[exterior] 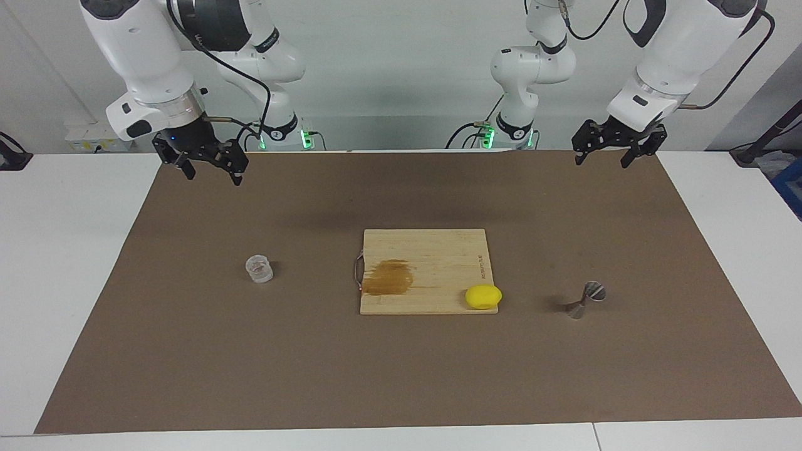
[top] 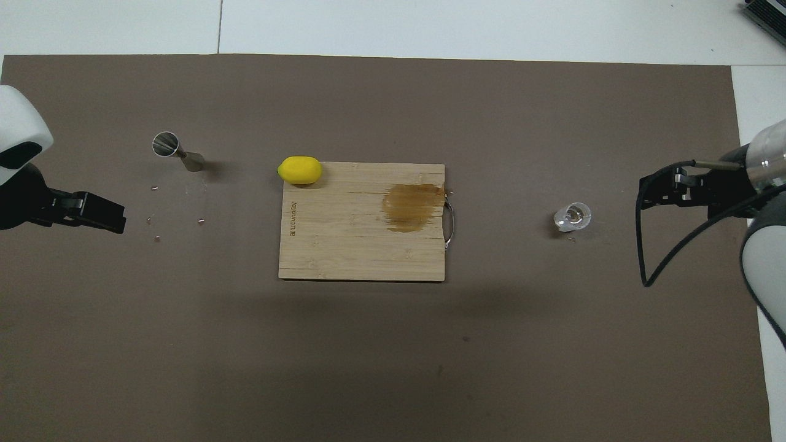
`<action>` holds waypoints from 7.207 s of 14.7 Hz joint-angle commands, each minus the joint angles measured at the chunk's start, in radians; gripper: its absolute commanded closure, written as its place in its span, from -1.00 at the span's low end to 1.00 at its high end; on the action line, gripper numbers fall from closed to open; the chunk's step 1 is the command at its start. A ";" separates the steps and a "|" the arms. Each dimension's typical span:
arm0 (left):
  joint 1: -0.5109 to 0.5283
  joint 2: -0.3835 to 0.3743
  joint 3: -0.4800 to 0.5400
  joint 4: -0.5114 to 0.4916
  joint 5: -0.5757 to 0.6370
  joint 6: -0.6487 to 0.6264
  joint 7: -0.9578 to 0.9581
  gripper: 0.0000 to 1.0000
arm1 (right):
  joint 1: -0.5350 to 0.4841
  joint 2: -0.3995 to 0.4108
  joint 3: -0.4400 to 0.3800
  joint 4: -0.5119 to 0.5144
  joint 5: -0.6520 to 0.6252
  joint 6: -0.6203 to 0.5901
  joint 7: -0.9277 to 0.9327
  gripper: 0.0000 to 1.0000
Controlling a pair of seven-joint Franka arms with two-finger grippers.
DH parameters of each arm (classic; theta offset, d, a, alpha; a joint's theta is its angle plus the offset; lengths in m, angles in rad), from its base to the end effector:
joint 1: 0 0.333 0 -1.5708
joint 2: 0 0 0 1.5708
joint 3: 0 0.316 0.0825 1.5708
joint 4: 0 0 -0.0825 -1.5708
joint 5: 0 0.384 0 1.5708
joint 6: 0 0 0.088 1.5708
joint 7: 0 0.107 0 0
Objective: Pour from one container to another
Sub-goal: 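Open the left gripper beside the small metal cup, then reach the left gripper to the small metal cup and grasp it, then carry the metal cup with the left gripper onto the wooden board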
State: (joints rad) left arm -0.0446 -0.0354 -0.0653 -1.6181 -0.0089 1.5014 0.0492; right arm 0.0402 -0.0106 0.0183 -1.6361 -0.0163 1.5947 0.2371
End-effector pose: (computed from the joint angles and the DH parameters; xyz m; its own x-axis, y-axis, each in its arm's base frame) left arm 0.5319 -0.0603 0.6158 0.9840 -0.1585 -0.0809 -0.1581 -0.9874 0.0106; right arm 0.5509 0.0306 0.6016 0.9838 -0.1773 -0.0261 -0.1767 -0.9840 0.0232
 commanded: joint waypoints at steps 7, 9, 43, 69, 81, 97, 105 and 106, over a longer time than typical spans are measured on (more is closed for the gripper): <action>0.041 0.061 0.008 -0.049 -0.023 0.040 -0.063 -1.00 | -0.014 0.003 0.008 0.007 -0.002 0.007 -0.018 -1.00; 0.074 0.087 0.009 -0.046 -0.026 -0.007 -0.086 -1.00 | -0.014 0.003 0.008 0.007 -0.002 0.007 -0.018 -1.00; 0.256 0.196 0.012 -0.519 -1.371 0.845 -1.166 -1.00 | -0.014 0.003 0.008 0.007 -0.002 0.007 -0.019 -1.00; 0.137 0.292 0.007 -0.451 -1.637 1.077 -1.124 -0.83 | -0.014 0.003 0.008 0.007 -0.002 0.007 -0.019 -1.00; 0.124 0.296 0.005 -0.442 -1.689 1.091 -1.112 -0.53 | -0.014 0.003 0.008 0.007 -0.002 0.007 -0.018 -1.00; 0.138 0.267 0.009 -0.411 -1.668 0.887 -1.143 1.00 | -0.014 0.003 0.008 0.007 -0.002 0.007 -0.018 -1.00; 0.019 0.163 0.007 -0.451 -1.666 0.781 -1.170 1.00 | -0.013 0.000 0.008 0.005 -0.002 -0.010 -0.016 -1.00; -0.009 0.152 0.008 -0.456 -1.666 0.784 -1.196 1.00 | -0.005 0.000 0.008 0.007 -0.002 -0.015 -0.015 -1.00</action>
State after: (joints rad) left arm 0.0056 0.1725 -0.0735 -2.0332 -1.6702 2.2890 -1.1028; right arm 0.0404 -0.0106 0.0184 -1.6361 -0.0163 1.5928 0.2371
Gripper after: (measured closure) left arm 0.498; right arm 0.000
